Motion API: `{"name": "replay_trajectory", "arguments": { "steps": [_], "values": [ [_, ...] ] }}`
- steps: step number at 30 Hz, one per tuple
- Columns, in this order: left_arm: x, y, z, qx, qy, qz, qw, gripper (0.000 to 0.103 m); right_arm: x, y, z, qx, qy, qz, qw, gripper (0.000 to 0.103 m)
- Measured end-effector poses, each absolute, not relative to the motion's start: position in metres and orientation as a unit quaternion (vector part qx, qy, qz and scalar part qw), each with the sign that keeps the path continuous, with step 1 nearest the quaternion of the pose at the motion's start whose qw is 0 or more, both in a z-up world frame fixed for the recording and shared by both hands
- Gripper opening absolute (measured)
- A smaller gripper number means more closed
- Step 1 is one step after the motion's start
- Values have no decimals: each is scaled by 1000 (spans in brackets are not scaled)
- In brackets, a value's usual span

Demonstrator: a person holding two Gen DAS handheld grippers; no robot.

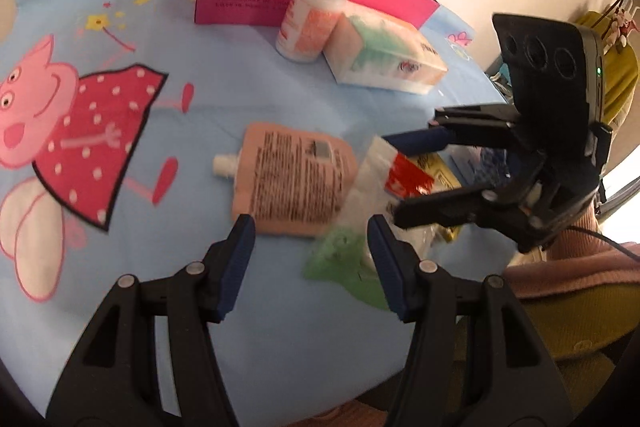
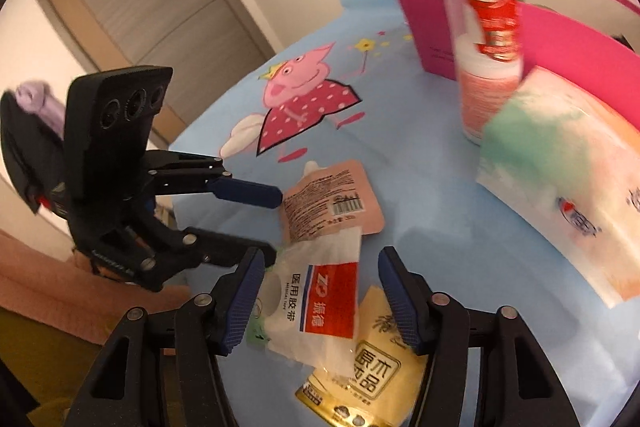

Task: Organize soft objects
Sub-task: 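Move the right tool to the white medical-tape bag on the sheet, then grasp the white medical-tape bag with the right gripper and lift it, then carry the tape bag into the pink box and open the right gripper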

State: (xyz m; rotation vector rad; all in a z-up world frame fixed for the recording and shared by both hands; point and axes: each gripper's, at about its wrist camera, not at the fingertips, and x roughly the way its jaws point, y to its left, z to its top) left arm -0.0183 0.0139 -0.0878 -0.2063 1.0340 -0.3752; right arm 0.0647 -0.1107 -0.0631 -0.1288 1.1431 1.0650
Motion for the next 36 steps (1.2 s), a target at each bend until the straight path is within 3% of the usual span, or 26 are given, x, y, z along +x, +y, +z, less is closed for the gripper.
{"name": "replay_trajectory", "arguments": {
  "steps": [2, 7, 19, 26, 28, 29, 30, 33, 36],
  "values": [
    [-19, 14, -88, -103, 495, -179, 844, 60, 62, -105, -65, -81, 512, 477, 710, 38],
    [-29, 14, -88, -114, 497, -193, 839, 60, 61, -109, -60, -86, 497, 473, 722, 11],
    [-28, -22, -90, -106, 508, -269, 811, 62, 78, -153, -54, 15, 493, 433, 755, 9],
    [-4, -26, -94, -164, 515, -298, 786, 62, 81, -170, -61, 60, 505, 422, 750, 9],
    [-1, -26, -93, -167, 517, -288, 789, 53, 81, -172, -62, 69, 507, 419, 750, 9],
    [2, -26, -93, -167, 521, -280, 789, 39, 81, -172, -63, 73, 507, 419, 750, 9],
    [3, -25, -94, -169, 526, -273, 788, 33, 81, -175, -61, 81, 505, 420, 750, 9],
    [2, -21, -86, -169, 518, -252, 799, 25, 81, -181, -53, 96, 497, 425, 751, 9],
    [2, -17, -68, -165, 502, -250, 811, 25, 80, -182, -38, 96, 481, 432, 757, 9]
  ]
}}
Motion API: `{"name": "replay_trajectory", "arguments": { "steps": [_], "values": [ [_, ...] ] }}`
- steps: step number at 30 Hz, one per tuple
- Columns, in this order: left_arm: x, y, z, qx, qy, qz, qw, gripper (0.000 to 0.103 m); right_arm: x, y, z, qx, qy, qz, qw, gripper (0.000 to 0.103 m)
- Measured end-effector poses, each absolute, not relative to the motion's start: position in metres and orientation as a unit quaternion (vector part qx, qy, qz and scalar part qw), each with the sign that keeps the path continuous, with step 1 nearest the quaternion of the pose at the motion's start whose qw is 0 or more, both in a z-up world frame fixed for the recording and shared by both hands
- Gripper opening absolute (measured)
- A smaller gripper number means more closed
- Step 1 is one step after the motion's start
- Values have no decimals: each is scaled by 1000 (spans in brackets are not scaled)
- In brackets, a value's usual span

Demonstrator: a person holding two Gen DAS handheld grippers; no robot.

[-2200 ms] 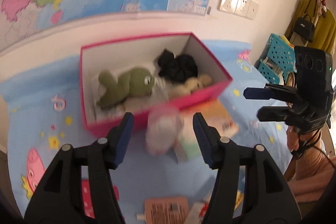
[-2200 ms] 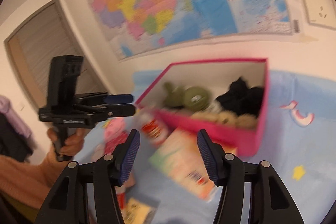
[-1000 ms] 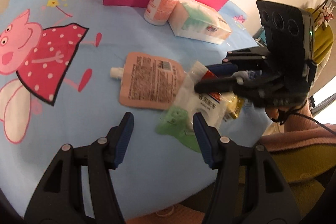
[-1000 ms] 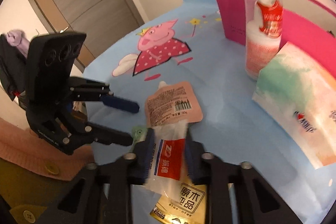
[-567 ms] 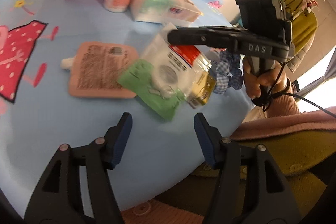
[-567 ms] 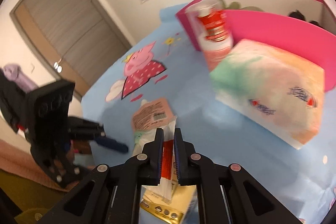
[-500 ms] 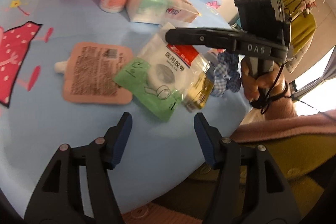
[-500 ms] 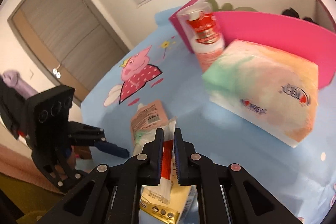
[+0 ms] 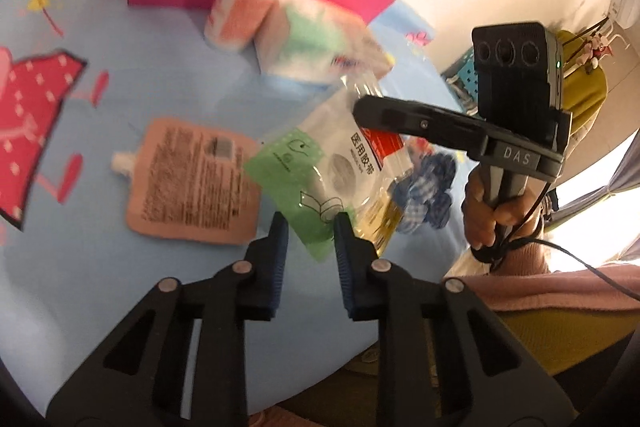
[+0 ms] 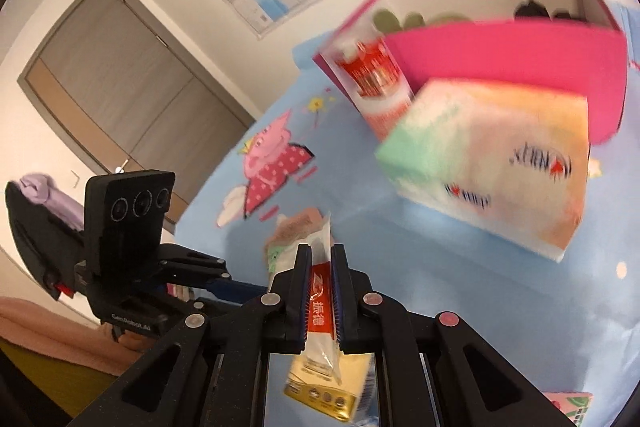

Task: Organize soft objects
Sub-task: 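Carry the tape bag into the pink box and open the right gripper, then move the right tool back down to the peach squeeze pouch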

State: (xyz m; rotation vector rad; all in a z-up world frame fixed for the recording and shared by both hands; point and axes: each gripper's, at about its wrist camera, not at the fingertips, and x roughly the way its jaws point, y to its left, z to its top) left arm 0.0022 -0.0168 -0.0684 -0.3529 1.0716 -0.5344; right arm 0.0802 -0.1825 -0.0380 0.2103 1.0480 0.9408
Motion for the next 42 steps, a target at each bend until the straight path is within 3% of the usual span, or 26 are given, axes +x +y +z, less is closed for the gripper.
{"name": "replay_trajectory", "arguments": {
  "steps": [17, 35, 38, 42],
  "values": [
    [84, 28, 57, -78, 386, -180, 901, 25, 154, -139, 79, 79, 334, 467, 815, 9],
    [186, 26, 10, -38, 435, -102, 894, 25, 254, -126, 22, 71, 409, 420, 807, 12],
    [187, 27, 5, -37, 437, -94, 894, 25, 256, -123, 9, 47, 425, 389, 816, 38],
    [181, 30, 6, -39, 428, -89, 898, 25, 259, -134, 3, 61, 433, 363, 823, 41]
  ]
}}
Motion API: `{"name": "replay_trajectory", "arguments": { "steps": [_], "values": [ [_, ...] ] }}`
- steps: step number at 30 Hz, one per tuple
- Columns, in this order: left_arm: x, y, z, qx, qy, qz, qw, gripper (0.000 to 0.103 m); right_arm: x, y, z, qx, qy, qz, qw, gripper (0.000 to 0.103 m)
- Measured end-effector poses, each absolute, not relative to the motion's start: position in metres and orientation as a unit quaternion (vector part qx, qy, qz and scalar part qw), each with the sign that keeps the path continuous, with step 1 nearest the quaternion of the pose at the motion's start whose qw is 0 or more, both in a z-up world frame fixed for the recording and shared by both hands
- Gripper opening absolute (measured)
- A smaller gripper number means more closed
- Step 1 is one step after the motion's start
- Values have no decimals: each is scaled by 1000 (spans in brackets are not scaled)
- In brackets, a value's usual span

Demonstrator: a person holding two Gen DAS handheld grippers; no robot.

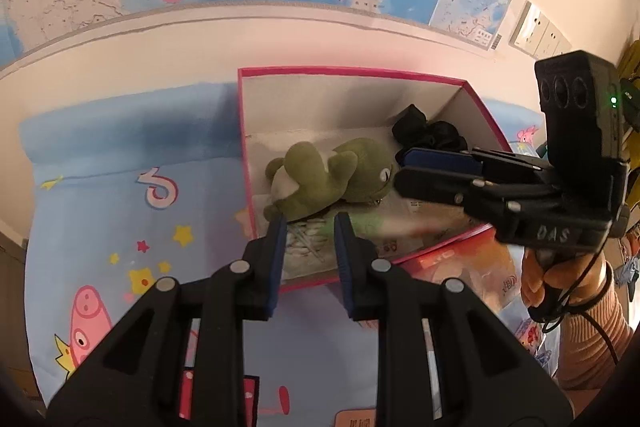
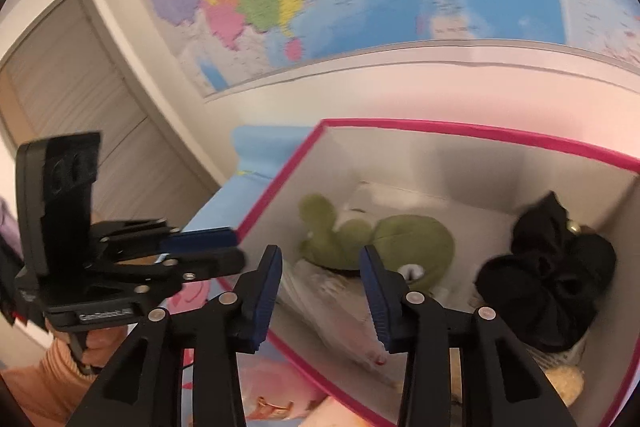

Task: Organize soft objects
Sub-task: 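Move the right tool back down to the peach squeeze pouch, then grasp the peach squeeze pouch with the right gripper and lift it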

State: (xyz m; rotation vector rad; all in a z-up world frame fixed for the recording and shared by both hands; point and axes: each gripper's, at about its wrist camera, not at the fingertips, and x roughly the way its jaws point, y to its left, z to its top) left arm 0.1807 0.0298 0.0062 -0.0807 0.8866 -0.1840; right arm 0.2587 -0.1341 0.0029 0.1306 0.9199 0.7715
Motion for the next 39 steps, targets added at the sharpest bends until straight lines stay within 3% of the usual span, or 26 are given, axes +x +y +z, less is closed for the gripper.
{"name": "replay_trajectory", "arguments": {
  "steps": [5, 12, 19, 39],
  "values": [
    [166, 32, 9, -41, 414, -86, 905, 26, 249, -146, 12, 57, 425, 353, 832, 41],
    [129, 26, 9, -31, 389, -92, 916, 44, 216, -157, 30, 61, 403, 371, 835, 43],
    [87, 30, -11, -34, 399, -100, 911, 46, 156, -168, 41, 62, 393, 429, 811, 51],
    [26, 33, -58, -50, 436, -57, 896, 47, 80, -134, -41, 49, 506, 462, 726, 51]
  ]
}}
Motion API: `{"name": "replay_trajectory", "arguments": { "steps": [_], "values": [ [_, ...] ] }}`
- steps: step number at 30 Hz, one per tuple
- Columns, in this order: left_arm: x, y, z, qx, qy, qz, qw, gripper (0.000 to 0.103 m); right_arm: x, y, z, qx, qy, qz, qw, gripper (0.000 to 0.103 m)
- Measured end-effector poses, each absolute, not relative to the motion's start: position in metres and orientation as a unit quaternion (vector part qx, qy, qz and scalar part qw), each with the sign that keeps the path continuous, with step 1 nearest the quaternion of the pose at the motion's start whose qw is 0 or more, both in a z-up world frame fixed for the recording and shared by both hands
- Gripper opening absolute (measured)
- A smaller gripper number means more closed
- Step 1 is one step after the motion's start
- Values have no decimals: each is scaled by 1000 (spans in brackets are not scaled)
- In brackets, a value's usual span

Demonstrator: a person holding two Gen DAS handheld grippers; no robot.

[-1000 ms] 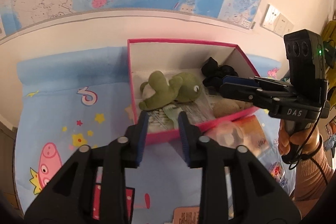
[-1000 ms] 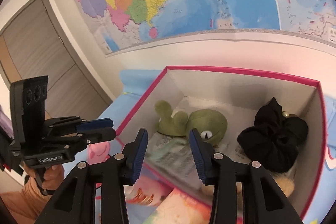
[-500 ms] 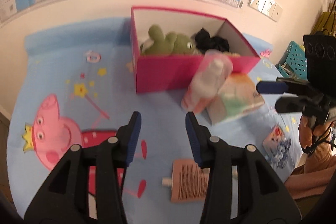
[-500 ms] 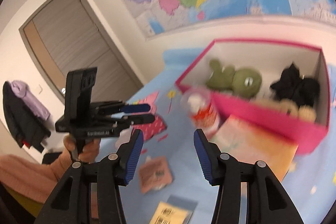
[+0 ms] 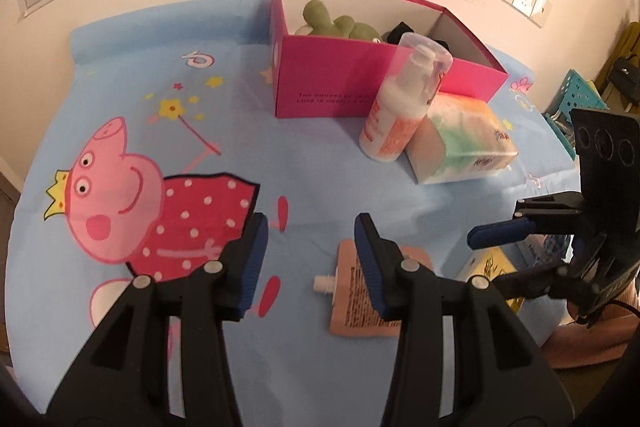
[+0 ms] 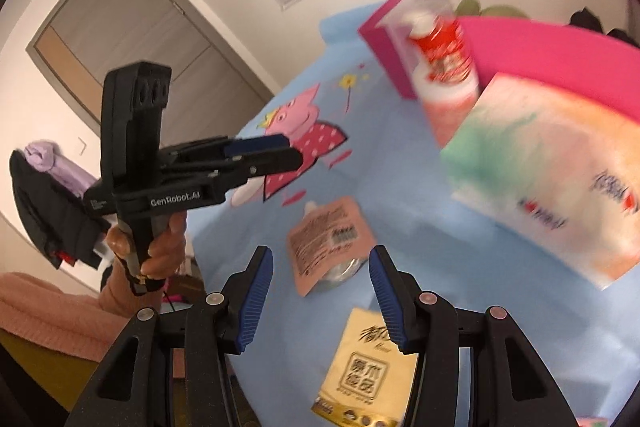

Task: Organize soft objects
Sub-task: 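Grasp the peach squeeze pouch with the right gripper and lift it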

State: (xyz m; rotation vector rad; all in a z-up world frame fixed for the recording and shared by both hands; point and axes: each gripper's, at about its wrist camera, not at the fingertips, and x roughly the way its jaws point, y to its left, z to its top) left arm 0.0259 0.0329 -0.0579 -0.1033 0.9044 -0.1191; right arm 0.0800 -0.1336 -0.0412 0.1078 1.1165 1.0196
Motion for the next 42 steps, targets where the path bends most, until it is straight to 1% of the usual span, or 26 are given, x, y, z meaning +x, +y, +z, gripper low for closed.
{"name": "replay_trajectory", "arguments": {
  "steps": [8, 23, 26, 28, 30, 31, 32, 33, 42],
  "values": [
    [18, 39, -68, -60, 446, -57, 891, 47, 70, -112, -53, 24, 522, 462, 717, 51],
    [6, 41, -94, -79, 476, -85, 872, 47, 73, -102, -67, 32, 539, 435, 721, 51],
    [6, 37, -97, -78, 481, -93, 868, 47, 75, -101, -68, 26, 539, 426, 726, 47],
    [6, 35, -97, -80, 482, -100, 867, 47, 77, -101, -69, 20, 540, 416, 732, 38],
    [8, 33, -97, -80, 482, -104, 866, 47, 78, -101, -70, 17, 541, 412, 733, 36],
    [8, 31, -97, -79, 481, -106, 867, 45, 79, -101, -71, 17, 542, 411, 733, 36],
    [9, 30, -97, -78, 482, -109, 866, 41, 79, -100, -71, 14, 542, 412, 732, 36],
    [10, 30, -97, -77, 482, -110, 866, 40, 79, -99, -71, 14, 543, 412, 732, 36],
    [16, 26, -95, -65, 482, -111, 867, 40, 84, -99, -73, 29, 544, 411, 731, 36]
  ]
}}
